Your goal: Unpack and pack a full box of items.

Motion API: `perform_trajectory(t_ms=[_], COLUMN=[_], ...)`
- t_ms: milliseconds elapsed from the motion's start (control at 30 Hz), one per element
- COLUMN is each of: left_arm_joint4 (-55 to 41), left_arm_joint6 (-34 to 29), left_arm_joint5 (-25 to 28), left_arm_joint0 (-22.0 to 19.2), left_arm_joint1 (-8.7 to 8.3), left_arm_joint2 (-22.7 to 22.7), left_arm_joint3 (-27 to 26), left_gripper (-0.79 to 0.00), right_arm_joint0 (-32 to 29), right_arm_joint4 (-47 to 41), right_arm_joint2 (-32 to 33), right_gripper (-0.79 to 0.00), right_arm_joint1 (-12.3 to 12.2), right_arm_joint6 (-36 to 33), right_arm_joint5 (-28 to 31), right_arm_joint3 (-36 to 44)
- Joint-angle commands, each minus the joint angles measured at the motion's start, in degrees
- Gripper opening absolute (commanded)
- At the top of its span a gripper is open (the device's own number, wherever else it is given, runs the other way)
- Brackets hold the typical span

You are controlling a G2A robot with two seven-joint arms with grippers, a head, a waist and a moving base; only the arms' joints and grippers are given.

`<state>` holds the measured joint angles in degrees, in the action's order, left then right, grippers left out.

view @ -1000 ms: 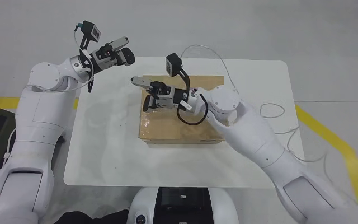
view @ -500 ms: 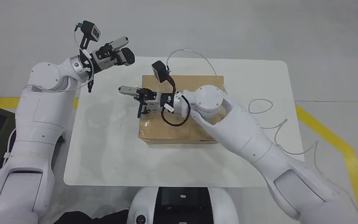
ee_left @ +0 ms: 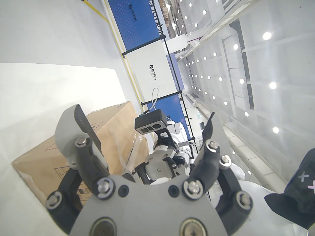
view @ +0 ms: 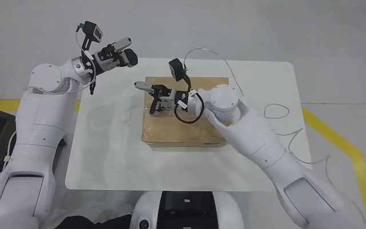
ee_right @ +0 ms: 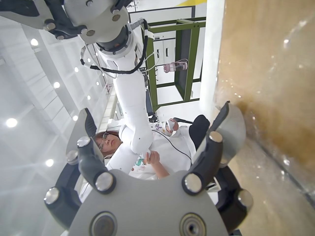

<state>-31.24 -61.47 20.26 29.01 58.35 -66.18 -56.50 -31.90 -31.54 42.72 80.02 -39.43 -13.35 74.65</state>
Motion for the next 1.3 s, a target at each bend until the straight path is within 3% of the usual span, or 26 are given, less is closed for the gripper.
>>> perform_trajectory(t_ms=[0,700,1000,1267], left_arm_joint4=[0.0,0.0,0.0,0.0], left_arm_joint6=[0.0,0.0,0.0,0.0], left_arm_joint5=[0.0,0.0,0.0,0.0], left_arm_joint0=[0.0,0.0,0.0,0.0], left_arm_joint1=[0.0,0.0,0.0,0.0], left_arm_joint2=[0.0,0.0,0.0,0.0], left_arm_joint3=[0.0,0.0,0.0,0.0], left_gripper=[0.0,0.0,0.0,0.0], right_arm_joint0=[-0.5,-9.8,-14.8,-12.6], right_arm_joint4=[0.7,12.6,14.1,24.2], right_arm_joint2=[1.0,13.4,19.1,18.2], right_gripper=[0.0,0.0,0.0,0.0], right_arm_joint1=[-0.3,-5.4,-6.9,-7.5], right_arm_joint6=[-0.5,-3.9,-3.5,-4.7], right_arm_joint5=[-1.0,-13.2,-8.4,-3.9], right_arm_joint3=[0.5,15.9,24.3,22.0])
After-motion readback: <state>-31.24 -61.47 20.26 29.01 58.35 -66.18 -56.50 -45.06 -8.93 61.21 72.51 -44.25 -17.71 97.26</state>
